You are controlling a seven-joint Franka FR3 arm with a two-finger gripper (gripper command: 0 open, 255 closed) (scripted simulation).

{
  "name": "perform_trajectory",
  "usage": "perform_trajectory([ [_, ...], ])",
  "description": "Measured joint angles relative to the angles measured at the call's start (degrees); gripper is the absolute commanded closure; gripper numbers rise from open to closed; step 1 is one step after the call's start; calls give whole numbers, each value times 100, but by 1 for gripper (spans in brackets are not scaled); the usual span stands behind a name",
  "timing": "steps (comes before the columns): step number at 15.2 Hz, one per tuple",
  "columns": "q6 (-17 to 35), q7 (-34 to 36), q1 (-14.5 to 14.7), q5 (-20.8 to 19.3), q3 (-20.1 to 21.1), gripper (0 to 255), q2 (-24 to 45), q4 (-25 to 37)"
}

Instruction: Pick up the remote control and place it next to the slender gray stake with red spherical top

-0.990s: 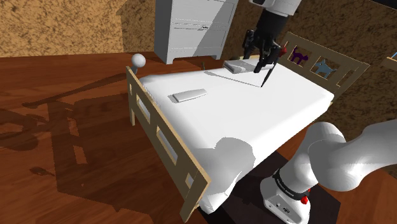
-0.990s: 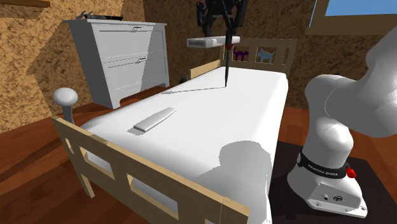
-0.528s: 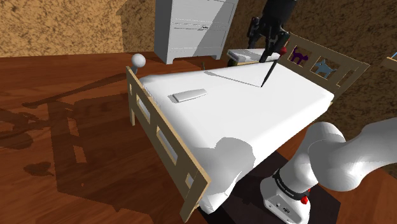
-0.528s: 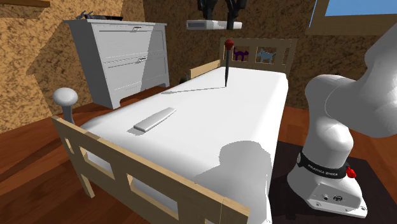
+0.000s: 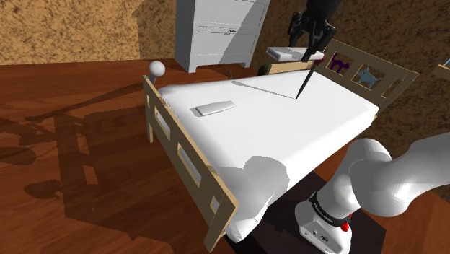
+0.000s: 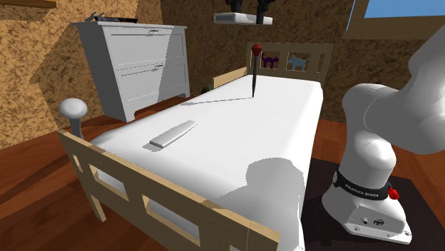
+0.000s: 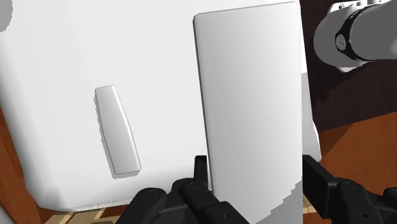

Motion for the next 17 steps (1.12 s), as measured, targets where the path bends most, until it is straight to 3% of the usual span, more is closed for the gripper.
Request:
perform_trajectory([
  [11,59,-1626,-269,-488,-1344,255,470,615],
  [17,108,-2656,-328,-494,-2249,255,1125,1338],
])
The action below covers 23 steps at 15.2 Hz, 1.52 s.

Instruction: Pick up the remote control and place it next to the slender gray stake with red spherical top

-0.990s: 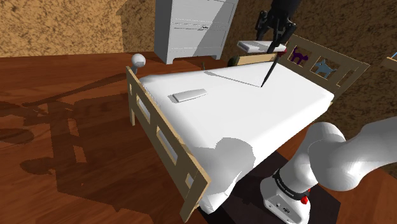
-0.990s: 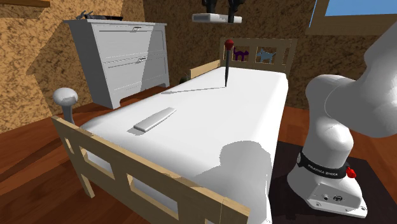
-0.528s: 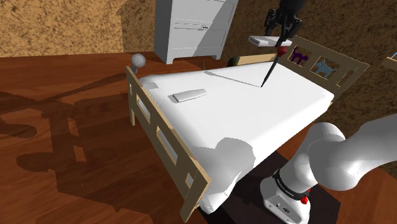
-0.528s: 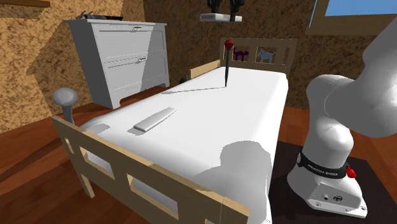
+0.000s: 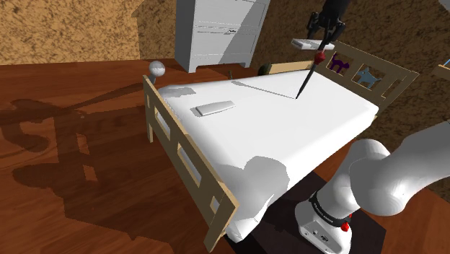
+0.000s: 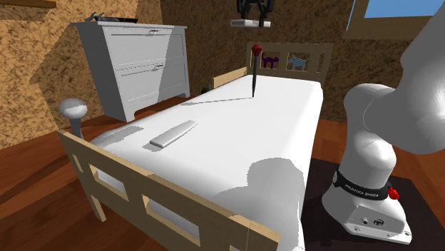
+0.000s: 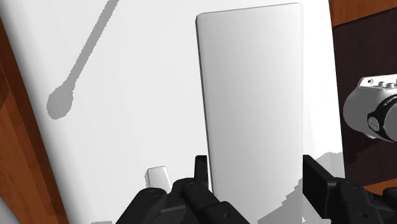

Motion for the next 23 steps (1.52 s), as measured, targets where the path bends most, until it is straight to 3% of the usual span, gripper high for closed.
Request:
perform_trajectory([
  [5,14,-1009,-44,334,-921,255,853,818],
  [8,46,-1734,-170,816,-1566,255,1582,1349],
  [10,-34,-2293,-402,1319,-1977,255,2217,1824],
  [13,100,-2447,-476,1416,-2042,255,2329,1759],
  [23,952,-2168,-322,992,-1879,255,1815,609],
])
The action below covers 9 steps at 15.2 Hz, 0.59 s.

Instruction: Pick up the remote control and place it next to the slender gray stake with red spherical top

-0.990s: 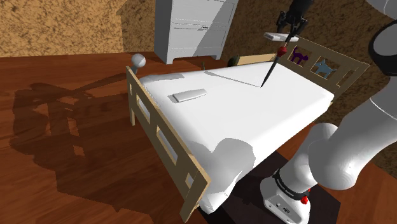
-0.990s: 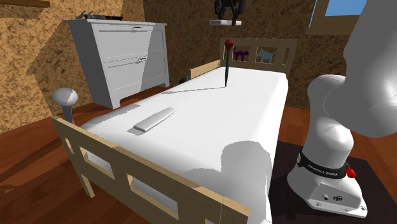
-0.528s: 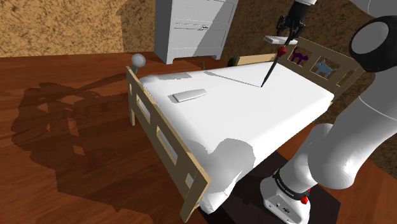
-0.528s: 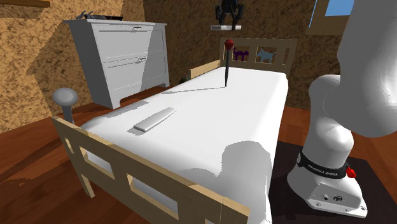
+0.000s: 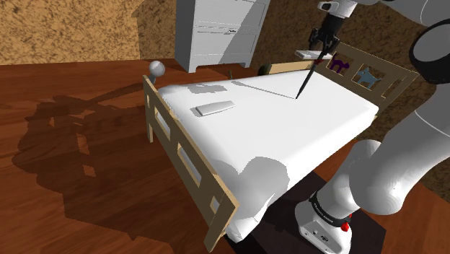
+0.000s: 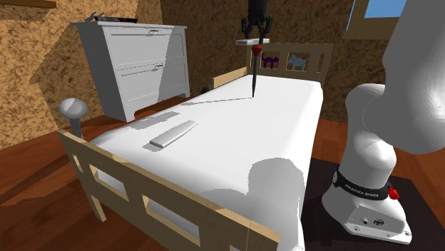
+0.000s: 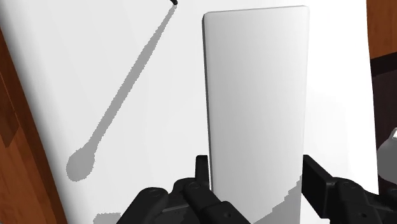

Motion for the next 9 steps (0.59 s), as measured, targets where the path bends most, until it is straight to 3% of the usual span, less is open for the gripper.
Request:
perform_trajectory([
  [9,735,187,21,-238,101,255,-297,-923],
])
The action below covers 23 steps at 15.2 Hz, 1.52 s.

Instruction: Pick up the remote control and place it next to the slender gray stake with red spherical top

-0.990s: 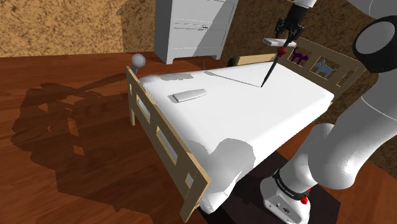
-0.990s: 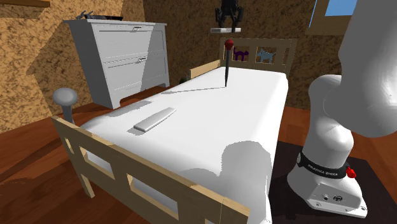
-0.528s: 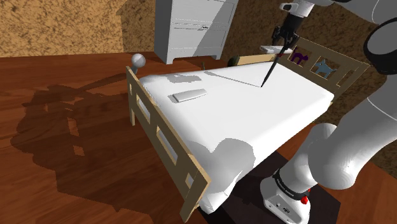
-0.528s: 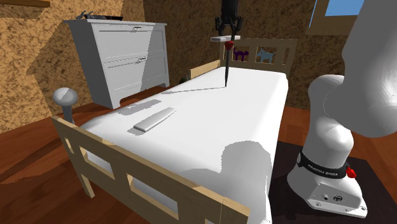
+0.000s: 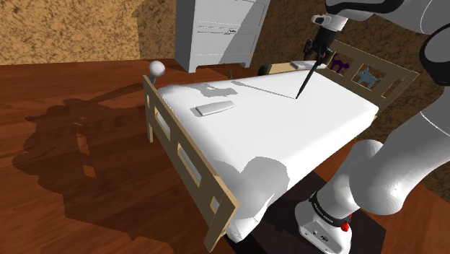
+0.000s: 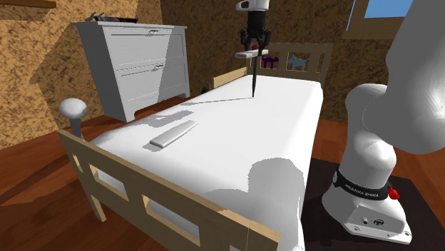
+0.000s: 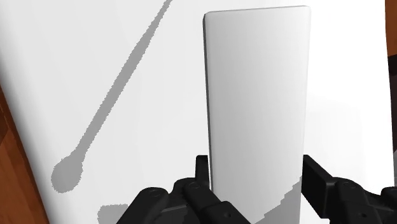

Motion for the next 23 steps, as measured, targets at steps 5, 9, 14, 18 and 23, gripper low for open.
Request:
perform_trajectory([
  [5,385,9,-13,-21,-14,255,-19,-397],
  [9,689,20,-18,-27,-24,255,-18,-701],
  [14,1084,-25,-33,14,-73,255,45,-1053],
  [18,1388,-54,-41,45,-102,255,92,-1328],
  [23,1759,-151,-43,179,-160,255,258,-1596],
])
